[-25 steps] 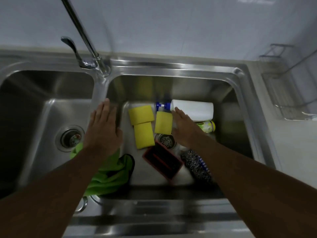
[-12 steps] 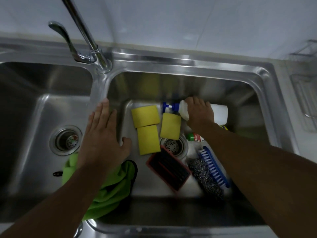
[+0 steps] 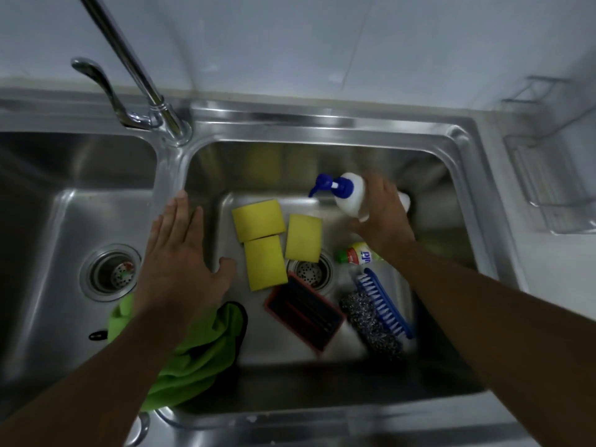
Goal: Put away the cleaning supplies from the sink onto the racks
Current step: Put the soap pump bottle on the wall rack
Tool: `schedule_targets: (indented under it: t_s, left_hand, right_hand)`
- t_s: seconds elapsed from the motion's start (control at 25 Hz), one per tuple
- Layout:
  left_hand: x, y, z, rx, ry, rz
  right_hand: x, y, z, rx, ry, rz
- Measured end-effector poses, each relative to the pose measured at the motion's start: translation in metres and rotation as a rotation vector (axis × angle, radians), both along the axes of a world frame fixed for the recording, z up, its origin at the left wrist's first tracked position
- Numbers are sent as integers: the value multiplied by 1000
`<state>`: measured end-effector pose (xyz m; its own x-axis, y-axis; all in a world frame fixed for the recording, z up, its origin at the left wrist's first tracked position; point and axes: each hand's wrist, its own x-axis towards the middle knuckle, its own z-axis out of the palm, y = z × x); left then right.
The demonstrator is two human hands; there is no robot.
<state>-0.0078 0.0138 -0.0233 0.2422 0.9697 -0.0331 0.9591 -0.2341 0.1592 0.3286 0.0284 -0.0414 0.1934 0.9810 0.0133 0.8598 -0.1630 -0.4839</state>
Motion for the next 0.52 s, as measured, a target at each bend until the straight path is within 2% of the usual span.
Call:
schedule_targets:
  t_s: [0.08, 0.2, 0.32, 0.44, 0.52]
  left_hand:
    - [1, 0, 4, -36, -15, 7]
    - [9, 6, 22, -207, -16, 104]
    - [42, 10, 63, -368, -16, 180]
    - [100, 12, 116, -330, -71, 162]
    - [146, 9, 150, -272, -127, 65]
  right_hand:
    - [1, -22, 25, 122, 207, -94]
    - [-5, -58, 62, 270, 421, -204]
    - [1, -95, 106, 338, 522, -272]
    - [14, -114, 150, 389, 558, -291]
    - [26, -117, 185, 464, 546, -305]
